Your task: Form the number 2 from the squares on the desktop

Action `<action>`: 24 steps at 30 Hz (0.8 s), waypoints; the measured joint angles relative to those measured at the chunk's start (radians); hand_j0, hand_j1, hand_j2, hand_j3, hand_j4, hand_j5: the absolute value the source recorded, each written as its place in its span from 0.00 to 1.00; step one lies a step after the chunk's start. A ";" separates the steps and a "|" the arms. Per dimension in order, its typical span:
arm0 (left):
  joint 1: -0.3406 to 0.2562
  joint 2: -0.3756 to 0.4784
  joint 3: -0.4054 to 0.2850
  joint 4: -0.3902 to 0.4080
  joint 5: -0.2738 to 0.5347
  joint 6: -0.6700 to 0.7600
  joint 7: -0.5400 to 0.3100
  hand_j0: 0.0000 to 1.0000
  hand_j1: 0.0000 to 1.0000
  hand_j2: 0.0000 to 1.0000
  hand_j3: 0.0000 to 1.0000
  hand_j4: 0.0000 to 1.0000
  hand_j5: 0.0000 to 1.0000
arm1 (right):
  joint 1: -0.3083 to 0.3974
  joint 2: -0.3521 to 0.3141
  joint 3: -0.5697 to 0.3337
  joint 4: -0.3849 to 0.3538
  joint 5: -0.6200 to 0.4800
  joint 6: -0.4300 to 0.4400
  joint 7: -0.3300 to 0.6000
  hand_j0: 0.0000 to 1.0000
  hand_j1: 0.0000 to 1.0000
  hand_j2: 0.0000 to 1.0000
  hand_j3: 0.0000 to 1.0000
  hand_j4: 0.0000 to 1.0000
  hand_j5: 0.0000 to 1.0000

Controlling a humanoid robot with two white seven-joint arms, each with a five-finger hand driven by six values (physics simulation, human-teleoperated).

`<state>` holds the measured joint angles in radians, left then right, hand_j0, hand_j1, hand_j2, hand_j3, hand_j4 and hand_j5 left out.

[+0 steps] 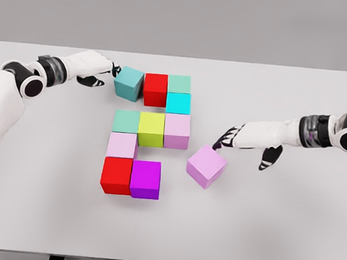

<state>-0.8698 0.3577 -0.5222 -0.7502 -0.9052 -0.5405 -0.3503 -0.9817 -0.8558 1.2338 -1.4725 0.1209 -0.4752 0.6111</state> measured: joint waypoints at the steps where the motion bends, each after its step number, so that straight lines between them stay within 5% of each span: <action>1: 0.000 0.000 0.000 0.000 0.000 -0.001 0.000 0.62 0.62 0.62 0.62 0.62 0.62 | 0.000 0.000 0.000 -0.003 0.000 -0.001 0.000 1.00 1.00 1.00 1.00 1.00 1.00; 24: 0.015 0.033 -0.008 -0.030 -0.004 -0.061 -0.009 0.62 0.62 0.62 0.62 0.62 0.62 | 0.000 0.022 0.019 -0.070 0.000 -0.002 0.000 1.00 1.00 1.00 1.00 1.00 1.00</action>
<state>-0.8544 0.3906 -0.5298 -0.7800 -0.9088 -0.6011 -0.3594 -0.9817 -0.8335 1.2533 -1.5429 0.1214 -0.4774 0.6111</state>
